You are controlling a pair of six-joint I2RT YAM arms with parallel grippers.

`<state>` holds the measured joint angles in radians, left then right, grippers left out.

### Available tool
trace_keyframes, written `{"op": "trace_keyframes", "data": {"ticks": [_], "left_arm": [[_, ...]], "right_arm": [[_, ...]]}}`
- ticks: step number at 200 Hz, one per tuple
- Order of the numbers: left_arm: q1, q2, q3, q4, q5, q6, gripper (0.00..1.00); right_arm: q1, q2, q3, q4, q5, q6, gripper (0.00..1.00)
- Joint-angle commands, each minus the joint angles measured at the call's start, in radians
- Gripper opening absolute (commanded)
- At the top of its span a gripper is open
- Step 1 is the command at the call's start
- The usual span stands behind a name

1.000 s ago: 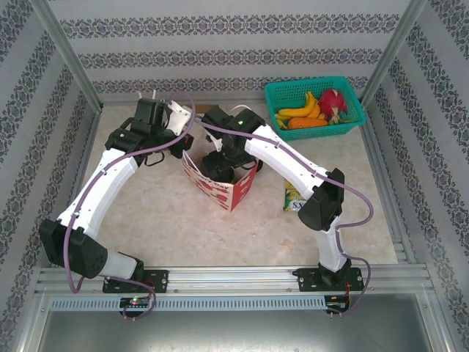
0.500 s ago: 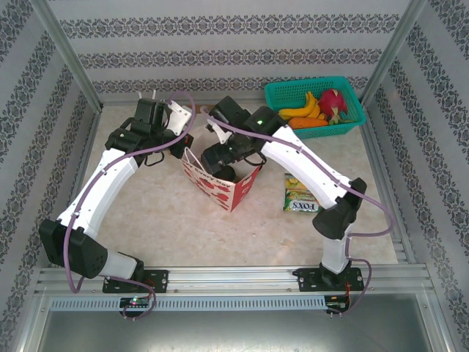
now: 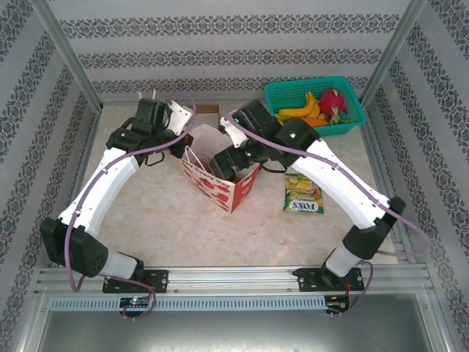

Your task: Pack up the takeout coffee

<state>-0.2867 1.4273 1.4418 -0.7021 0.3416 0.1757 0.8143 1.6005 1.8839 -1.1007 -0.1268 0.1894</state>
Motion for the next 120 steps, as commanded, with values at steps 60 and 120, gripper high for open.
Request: {"op": "trace_keyframes", "data": {"ticks": [60, 120], "left_arm": [[-0.001, 0.015, 0.01, 0.044, -0.002, -0.035, 0.0], [-0.003, 0.016, 0.008, 0.043, -0.025, -0.07, 0.0]], "right_arm": [[-0.014, -0.409, -0.396, 0.119, -0.109, 0.048, 0.96], [-0.136, -0.531, -0.695, 0.176, -0.234, 0.131, 0.71]]}}
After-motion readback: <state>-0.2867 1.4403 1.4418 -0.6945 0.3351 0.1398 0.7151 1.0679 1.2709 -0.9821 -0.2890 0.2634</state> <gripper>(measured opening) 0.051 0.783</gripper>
